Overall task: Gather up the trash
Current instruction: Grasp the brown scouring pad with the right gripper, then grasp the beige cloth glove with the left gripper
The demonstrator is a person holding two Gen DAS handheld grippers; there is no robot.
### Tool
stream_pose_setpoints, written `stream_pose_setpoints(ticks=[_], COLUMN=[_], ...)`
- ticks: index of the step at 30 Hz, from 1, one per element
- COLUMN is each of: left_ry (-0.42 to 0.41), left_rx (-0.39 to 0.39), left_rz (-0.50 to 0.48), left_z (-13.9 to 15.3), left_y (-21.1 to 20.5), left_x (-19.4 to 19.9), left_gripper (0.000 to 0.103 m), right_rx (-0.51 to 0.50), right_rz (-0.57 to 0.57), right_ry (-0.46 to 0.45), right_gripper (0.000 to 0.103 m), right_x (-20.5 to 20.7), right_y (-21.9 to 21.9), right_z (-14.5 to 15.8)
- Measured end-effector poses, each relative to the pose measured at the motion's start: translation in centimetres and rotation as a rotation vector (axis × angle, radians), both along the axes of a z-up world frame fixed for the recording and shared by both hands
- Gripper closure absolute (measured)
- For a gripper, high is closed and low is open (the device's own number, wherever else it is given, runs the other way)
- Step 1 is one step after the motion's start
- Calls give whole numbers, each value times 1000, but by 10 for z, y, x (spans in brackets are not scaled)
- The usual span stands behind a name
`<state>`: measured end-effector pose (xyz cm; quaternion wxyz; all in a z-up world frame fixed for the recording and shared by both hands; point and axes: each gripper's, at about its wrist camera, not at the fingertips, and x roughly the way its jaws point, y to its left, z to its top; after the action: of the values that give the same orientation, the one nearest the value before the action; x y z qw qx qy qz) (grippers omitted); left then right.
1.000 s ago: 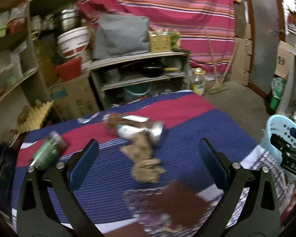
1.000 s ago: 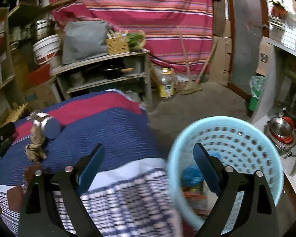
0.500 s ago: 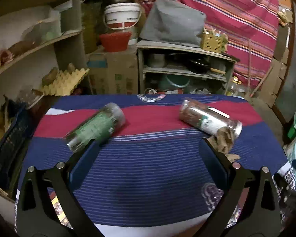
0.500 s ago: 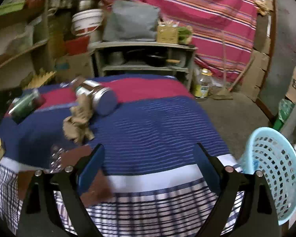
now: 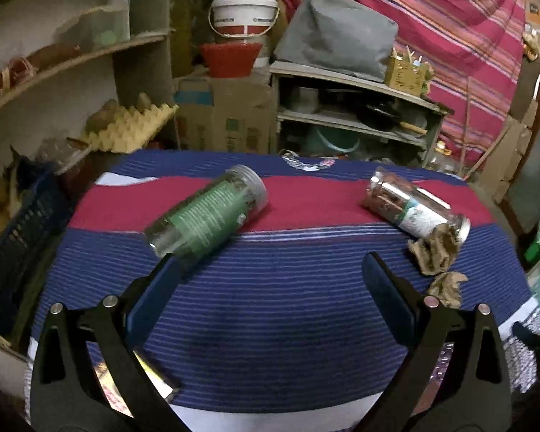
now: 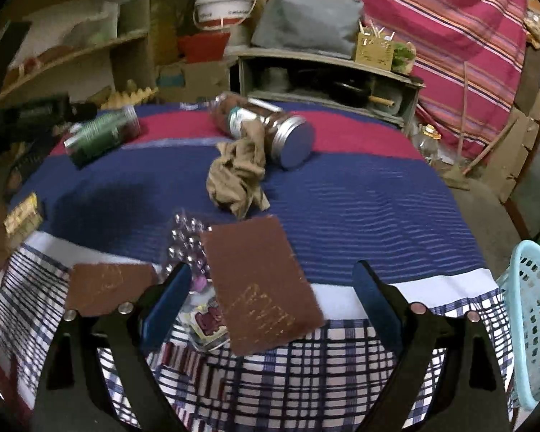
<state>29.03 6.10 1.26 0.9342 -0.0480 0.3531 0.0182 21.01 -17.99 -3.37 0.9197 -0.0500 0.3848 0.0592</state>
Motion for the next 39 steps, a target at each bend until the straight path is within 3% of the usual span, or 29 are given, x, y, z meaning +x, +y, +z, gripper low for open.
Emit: stream_pose_setpoints(ticks=[9,10,12,14,18,24,39], left_ry=[-5,0,2,2,-11,-8,28], left_rx=[-11,-22,-43,-40,5,5,82], left_rz=[-49,-51,-51,-56,-55,-64,-240], left_z=[-6,-6,-7,-8,-8,-10,-34], left_y=[-19,-20,-23,-28,-40,-55,-132], left_x=[1,2,4,4,4,6,5], left_gripper=[6,6,6,6,6,6,6], right_rx=[36,40,45,62,80,57,57], right_rz=[-22,-11,7,19,7,-52,-151], right_ry=[34,36,50,57,36,-38,-75], right_gripper=[17,20,37,45,45,45,45], right_x=[8,7,9,10,9,6,12], right_y=[-14,-13,-12,-12,-18,-31,-67], right_z=[-5,-6,-8,-10,-8,3,3])
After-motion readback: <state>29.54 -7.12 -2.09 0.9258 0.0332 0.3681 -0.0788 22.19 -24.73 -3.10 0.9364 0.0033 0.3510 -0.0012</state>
